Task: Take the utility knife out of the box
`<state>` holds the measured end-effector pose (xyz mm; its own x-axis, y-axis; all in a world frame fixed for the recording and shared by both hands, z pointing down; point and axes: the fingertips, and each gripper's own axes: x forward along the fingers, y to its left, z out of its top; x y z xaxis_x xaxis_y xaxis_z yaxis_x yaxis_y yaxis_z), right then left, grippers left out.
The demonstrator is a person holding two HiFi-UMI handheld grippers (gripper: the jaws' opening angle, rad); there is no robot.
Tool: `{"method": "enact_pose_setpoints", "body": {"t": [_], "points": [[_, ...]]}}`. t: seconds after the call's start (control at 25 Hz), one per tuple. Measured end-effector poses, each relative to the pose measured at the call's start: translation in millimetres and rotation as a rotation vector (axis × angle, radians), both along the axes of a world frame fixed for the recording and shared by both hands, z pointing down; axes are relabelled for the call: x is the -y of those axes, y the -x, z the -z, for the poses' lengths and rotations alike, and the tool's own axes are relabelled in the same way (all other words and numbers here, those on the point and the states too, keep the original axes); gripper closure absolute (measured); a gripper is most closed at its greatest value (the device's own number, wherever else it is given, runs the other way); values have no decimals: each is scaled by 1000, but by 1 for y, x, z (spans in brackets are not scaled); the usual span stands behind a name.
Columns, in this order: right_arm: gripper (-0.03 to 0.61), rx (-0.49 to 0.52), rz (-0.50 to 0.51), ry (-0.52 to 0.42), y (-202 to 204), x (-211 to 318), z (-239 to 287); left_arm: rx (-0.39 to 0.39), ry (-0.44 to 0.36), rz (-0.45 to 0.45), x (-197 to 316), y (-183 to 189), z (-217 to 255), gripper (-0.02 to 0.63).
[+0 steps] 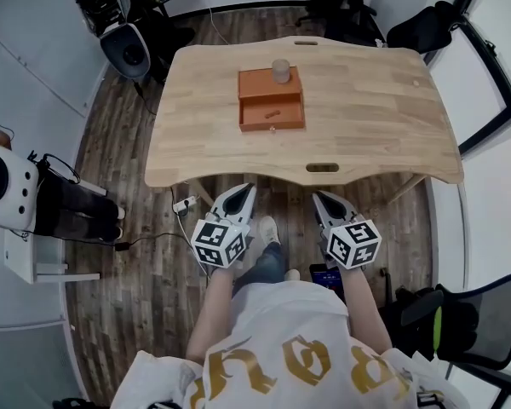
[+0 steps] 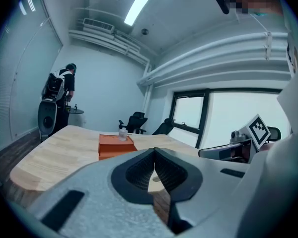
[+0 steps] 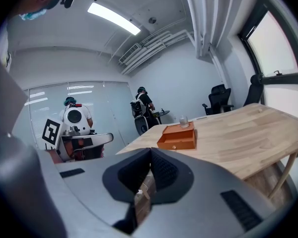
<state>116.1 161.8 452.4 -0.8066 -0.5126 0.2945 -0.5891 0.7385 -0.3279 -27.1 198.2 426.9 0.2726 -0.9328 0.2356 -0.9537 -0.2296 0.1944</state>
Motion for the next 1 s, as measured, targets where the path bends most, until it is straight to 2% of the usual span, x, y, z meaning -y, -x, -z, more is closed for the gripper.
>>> {"method": "enact_pose_setpoints", "body": {"t": [0.16,0.48,0.76,1.0], "points": [[568,-27,21,14,23,33,-12,-17,3,-6,40,17,-6,603],[568,-82,40,20,84,132,-18,-57,10,-33,154,69,-12,603],[568,-86,-16,33,121,211,-24,-69,16,-91,241,106,-18,603],[568,-74,-67,32,141,247,-23,-61,12,-127,280,126,-13,603]]}}
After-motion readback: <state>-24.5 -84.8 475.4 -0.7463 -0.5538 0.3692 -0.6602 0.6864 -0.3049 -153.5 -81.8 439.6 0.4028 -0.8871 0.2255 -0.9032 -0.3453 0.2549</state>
